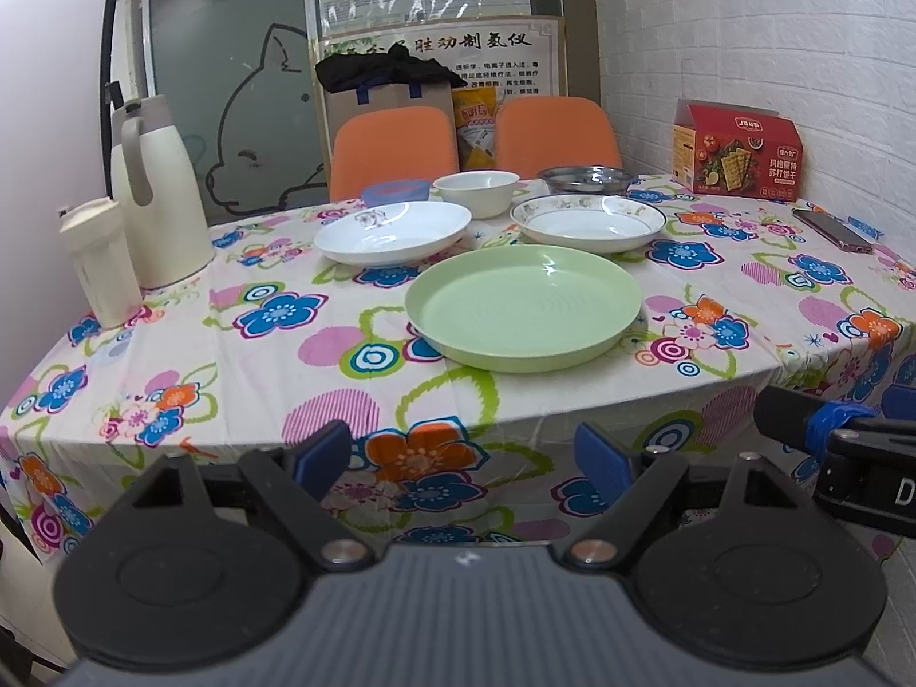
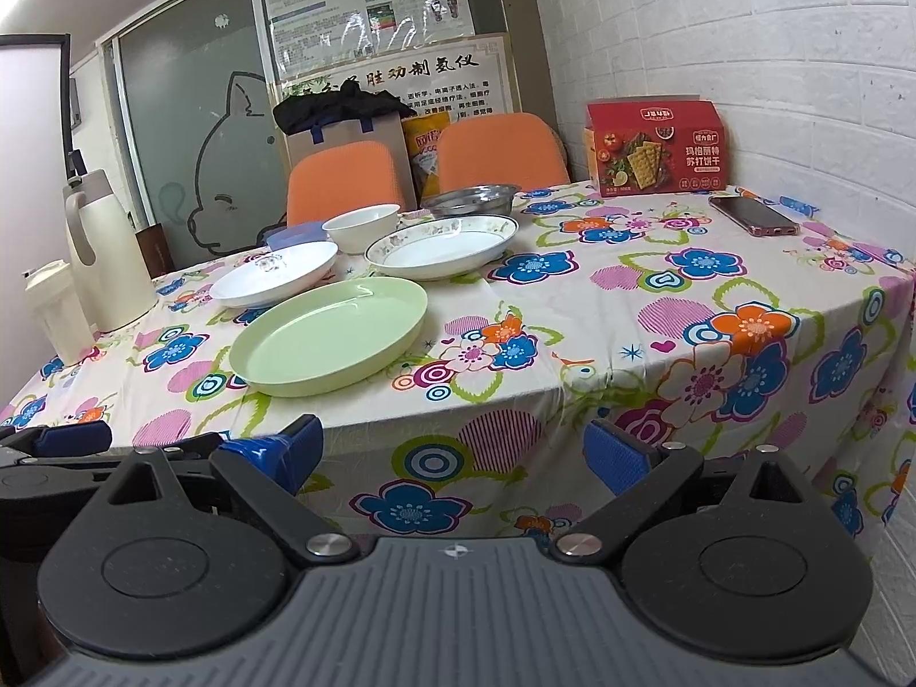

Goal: Organize plates and bowls

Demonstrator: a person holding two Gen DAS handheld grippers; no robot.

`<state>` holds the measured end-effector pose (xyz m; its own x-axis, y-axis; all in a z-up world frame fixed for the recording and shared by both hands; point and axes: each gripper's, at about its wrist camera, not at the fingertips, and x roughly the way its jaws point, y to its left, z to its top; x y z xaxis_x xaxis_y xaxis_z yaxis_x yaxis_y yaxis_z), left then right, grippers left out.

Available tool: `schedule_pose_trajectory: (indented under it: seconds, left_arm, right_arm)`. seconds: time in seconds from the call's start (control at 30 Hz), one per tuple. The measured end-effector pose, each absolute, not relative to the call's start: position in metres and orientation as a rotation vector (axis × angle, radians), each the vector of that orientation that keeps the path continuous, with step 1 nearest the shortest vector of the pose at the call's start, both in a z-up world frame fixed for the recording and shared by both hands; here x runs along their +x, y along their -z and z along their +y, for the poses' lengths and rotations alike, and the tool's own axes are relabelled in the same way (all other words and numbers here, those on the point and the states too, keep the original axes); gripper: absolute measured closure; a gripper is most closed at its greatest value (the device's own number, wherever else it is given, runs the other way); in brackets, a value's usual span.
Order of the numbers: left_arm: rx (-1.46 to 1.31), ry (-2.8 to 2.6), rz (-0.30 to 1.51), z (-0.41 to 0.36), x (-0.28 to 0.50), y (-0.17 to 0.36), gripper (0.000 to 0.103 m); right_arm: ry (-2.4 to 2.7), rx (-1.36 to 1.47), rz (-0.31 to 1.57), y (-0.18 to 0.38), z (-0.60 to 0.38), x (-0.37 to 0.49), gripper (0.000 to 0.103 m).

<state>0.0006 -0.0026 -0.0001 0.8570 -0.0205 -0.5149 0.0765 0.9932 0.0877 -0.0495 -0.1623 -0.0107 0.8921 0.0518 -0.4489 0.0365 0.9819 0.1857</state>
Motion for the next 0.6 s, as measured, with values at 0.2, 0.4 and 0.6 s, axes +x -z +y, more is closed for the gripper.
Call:
schedule_pose_trajectory:
  seconds: [0.2,0.4,0.6]
  left_arm:
    - [0.108,0.052,0.539,-0.0031,0.0004,-0.0004,0.019]
    - [0.11,0.054,0.54,-0.0047,0.0002,0.0003,0.019]
    - [0.104,0.054,0.549,-0.0034,0.0015,0.0027,0.019]
  right_arm:
    - [-0.012,0.193,0.476,0.0128,-0.1607,-0.0495,0.017]
    - [-0.02,0.198,0.487,0.0146,-0.1604,-0.0481,0.017]
    - [-0.021,0.196,0.489,0.0152,-0.1591,-0.0485,0.017]
